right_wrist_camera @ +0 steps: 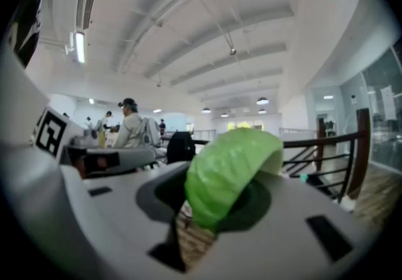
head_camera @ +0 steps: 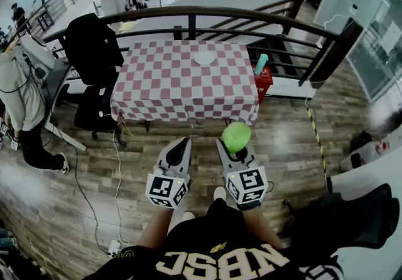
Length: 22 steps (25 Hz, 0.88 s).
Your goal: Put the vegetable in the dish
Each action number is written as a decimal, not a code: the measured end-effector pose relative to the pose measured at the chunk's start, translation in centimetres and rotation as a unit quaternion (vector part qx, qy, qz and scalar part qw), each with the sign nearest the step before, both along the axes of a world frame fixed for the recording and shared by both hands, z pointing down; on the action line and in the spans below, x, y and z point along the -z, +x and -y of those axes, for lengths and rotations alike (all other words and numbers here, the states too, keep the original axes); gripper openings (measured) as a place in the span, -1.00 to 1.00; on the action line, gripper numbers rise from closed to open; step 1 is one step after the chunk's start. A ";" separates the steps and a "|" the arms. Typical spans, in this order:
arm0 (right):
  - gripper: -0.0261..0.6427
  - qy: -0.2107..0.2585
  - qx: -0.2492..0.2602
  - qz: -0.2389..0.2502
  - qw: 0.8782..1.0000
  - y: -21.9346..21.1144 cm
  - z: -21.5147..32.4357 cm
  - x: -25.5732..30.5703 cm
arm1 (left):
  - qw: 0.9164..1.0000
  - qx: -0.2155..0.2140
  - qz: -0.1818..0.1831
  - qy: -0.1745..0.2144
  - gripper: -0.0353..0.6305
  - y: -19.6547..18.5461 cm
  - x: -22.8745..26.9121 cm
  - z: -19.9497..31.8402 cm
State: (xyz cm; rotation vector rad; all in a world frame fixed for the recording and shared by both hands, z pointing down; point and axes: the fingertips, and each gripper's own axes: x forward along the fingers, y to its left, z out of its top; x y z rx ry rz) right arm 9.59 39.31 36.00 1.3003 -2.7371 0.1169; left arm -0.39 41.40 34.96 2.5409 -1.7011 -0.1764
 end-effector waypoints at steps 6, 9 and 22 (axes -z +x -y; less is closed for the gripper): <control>-0.54 0.015 0.028 0.014 0.999 1.0 5.4 1.5 | 1.000 0.024 -0.006 0.008 -0.83 1.5 1.0 5.9; -0.54 0.024 0.033 0.021 0.999 2.4 8.0 1.9 | 1.000 0.016 0.003 0.016 -0.83 3.7 1.5 8.6; -0.54 -0.017 0.045 0.038 0.998 8.6 16.9 -1.2 | 1.000 0.006 0.009 -0.013 -0.83 10.4 -1.1 18.0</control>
